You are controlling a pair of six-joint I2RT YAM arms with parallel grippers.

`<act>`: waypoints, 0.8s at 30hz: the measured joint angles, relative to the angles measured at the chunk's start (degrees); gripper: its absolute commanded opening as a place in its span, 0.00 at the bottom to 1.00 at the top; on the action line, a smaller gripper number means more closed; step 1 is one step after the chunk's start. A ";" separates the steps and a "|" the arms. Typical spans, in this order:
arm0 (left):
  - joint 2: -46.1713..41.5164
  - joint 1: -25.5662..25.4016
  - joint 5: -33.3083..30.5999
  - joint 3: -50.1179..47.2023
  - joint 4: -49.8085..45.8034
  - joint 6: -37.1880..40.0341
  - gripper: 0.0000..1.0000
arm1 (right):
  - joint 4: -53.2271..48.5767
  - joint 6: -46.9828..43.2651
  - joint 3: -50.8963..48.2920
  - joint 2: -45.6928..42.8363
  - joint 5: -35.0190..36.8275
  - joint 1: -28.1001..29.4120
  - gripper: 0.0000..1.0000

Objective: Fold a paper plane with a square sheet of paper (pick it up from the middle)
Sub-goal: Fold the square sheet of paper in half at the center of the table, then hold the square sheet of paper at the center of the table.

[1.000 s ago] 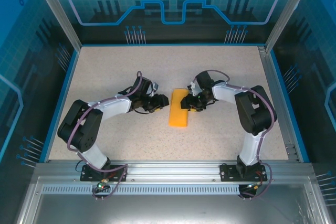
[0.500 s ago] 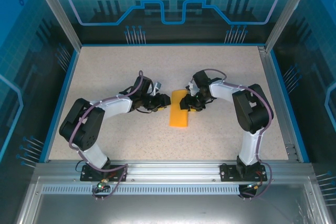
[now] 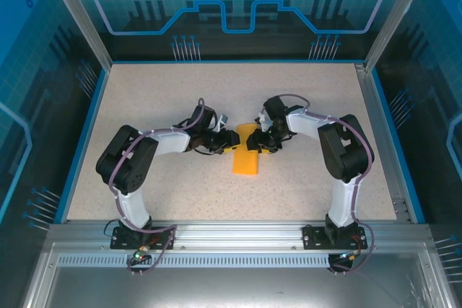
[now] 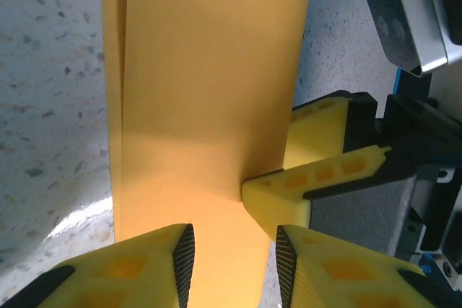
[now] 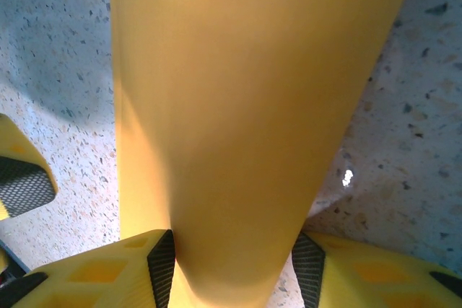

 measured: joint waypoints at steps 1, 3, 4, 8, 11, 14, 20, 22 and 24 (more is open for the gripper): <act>0.33 -0.13 0.02 0.13 0.22 -0.31 0.39 | 0.00 0.02 0.00 0.00 0.02 0.00 0.51; 0.96 -0.46 0.11 0.55 0.39 -0.63 0.38 | 0.00 0.00 0.02 0.00 0.02 0.00 0.52; 1.40 -0.66 0.11 0.85 0.57 -0.72 0.38 | -0.02 0.00 0.04 0.00 0.04 0.00 0.52; 2.95 -1.25 0.11 1.60 1.53 -1.70 0.36 | -0.20 0.00 0.17 0.00 0.11 0.13 0.52; 3.96 -1.33 -0.11 1.75 1.42 -2.10 0.34 | -0.17 0.04 0.17 0.00 0.09 0.17 0.53; 4.52 -1.33 -0.92 1.75 1.27 -2.23 0.31 | -0.04 0.42 0.17 0.00 0.02 0.17 0.54; 4.79 -1.33 -2.32 0.92 1.77 -3.63 0.29 | 0.48 2.36 0.07 -0.28 -0.39 0.22 0.57; 4.79 -1.33 -2.51 0.28 1.77 -3.65 0.29 | 1.53 3.30 -0.76 -0.85 -0.39 0.24 0.57; 4.79 -1.33 -2.54 -0.04 1.88 -3.65 0.29 | 3.13 4.48 -1.97 -1.70 -0.39 0.26 0.59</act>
